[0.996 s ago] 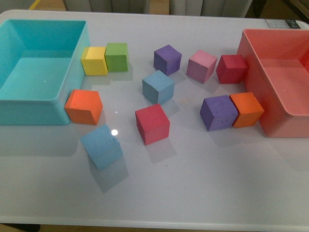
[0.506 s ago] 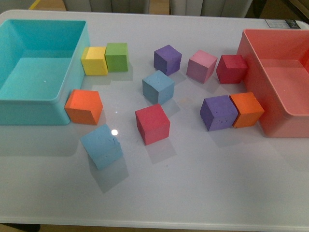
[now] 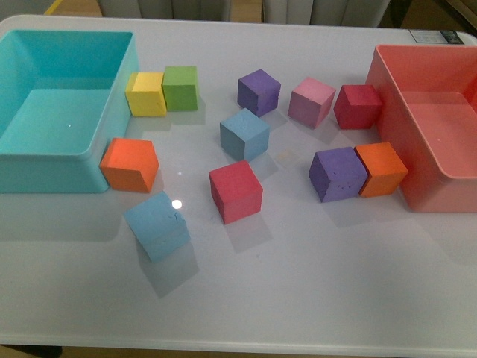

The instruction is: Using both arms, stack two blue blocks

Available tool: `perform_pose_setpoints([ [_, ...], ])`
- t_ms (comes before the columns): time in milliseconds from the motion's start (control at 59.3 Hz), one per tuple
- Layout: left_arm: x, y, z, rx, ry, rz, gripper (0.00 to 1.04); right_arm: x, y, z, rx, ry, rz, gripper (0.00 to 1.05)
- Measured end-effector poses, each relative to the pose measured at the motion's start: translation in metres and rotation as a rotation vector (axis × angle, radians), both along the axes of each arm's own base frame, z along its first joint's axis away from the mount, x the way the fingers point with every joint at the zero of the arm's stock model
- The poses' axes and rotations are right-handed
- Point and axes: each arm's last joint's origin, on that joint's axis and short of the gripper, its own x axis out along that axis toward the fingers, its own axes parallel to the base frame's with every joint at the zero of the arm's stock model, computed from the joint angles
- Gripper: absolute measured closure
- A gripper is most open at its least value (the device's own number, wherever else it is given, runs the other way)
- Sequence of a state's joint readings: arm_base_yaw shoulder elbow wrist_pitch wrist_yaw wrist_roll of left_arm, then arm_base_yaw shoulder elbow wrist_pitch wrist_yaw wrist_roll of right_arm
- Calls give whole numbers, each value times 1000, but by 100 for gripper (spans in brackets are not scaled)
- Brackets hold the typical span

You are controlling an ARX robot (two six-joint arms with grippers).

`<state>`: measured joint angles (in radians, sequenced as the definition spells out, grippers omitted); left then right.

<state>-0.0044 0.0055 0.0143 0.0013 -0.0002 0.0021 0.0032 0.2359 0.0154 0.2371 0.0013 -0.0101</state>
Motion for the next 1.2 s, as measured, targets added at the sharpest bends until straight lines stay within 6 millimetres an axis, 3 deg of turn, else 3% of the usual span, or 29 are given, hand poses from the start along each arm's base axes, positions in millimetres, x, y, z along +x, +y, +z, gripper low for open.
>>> perform_pose_setpoints([
  [557,0,0,0,0,0,0,9,-15,0,-3,0,7,1,103],
  [1046,0,0,0,0,3,3,9,-15,0,-3,0,6,1,15],
  [1097,1,0,-1,-2,153,53,9,-15,0,-3,1,5,1,8],
  [1198,10,-11,0,30,447,55,9,-15,0,-3,2,5,0,9],
])
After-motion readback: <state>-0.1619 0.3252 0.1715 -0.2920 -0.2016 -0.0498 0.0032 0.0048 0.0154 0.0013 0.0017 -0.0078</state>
